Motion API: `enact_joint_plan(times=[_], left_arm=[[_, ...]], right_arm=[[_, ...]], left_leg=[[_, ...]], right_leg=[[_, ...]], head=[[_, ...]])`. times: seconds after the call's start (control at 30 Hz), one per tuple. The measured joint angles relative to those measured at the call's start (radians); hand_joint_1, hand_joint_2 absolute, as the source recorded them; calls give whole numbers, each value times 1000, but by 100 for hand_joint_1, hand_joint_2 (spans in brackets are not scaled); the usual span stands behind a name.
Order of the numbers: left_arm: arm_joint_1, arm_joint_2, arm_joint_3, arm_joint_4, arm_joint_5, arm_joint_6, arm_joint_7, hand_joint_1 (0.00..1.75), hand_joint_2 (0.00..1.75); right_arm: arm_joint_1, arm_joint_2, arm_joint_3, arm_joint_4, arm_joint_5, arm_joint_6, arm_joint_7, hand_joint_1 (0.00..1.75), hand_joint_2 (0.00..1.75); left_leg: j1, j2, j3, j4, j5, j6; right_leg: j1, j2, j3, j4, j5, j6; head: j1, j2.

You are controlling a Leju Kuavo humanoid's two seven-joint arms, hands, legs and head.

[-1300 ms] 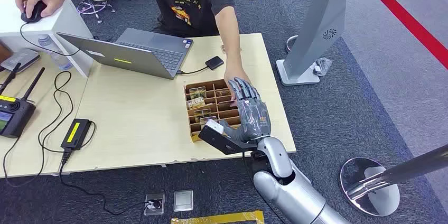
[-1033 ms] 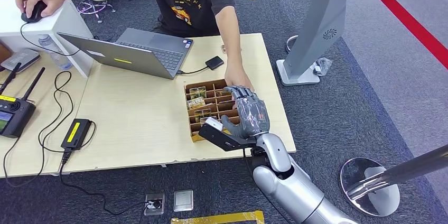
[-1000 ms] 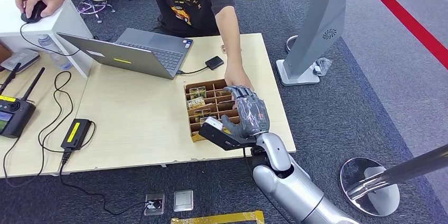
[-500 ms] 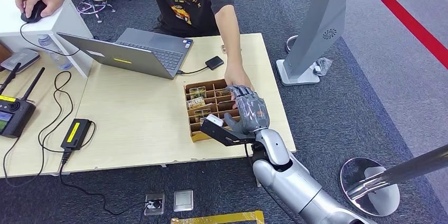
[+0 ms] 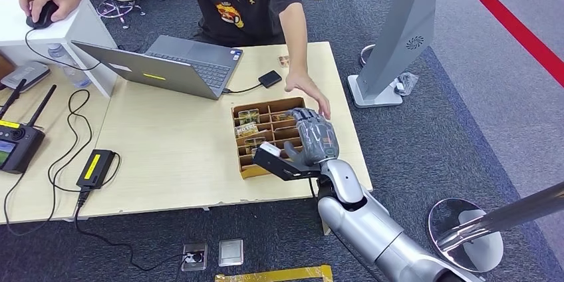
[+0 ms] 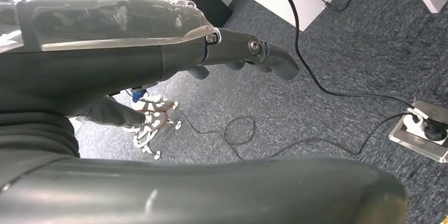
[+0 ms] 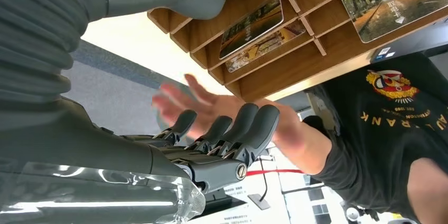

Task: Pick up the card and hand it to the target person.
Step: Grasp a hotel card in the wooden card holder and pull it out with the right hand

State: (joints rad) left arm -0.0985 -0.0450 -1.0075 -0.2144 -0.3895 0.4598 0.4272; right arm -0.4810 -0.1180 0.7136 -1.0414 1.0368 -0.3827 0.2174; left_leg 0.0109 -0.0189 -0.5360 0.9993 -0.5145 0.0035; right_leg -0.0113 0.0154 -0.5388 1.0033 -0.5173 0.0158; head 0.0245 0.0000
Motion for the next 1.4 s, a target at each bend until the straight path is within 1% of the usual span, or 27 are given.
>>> enact_joint_plan(times=[0.17,0.37,0.57,0.93,1.3,1.4], left_arm=[[0,0,0,0,0,2,-2,0,0],[0,0,0,0,0,4,-4,0,0],[0,0,0,0,1,7,-6,0,0],[0,0,0,0,2,9,-6,0,0],[0,0,0,0,2,9,-8,0,0],[0,0,0,0,2,9,-8,0,0]], right_arm=[[-27,9,13,41,-1,-7,-2,62,175],[-44,16,20,71,-4,-17,-2,58,175],[-66,26,27,113,-10,-27,-4,61,175],[-94,52,42,187,-23,-27,-20,72,175],[-126,83,46,306,-55,-24,-34,79,175],[-137,88,46,340,-64,-22,-35,85,175]], left_leg=[[0,0,0,0,0,0],[0,0,0,0,0,0],[0,0,0,0,0,0],[0,0,0,0,0,0],[0,0,0,0,0,0],[0,0,0,0,0,0]], right_leg=[[0,0,0,0,0,0],[0,0,0,0,0,0],[0,0,0,0,0,0],[0,0,0,0,0,0],[0,0,0,0,0,0],[0,0,0,0,0,0]], head=[[0,0],[1,0],[0,0],[0,0],[0,0],[0,0]])
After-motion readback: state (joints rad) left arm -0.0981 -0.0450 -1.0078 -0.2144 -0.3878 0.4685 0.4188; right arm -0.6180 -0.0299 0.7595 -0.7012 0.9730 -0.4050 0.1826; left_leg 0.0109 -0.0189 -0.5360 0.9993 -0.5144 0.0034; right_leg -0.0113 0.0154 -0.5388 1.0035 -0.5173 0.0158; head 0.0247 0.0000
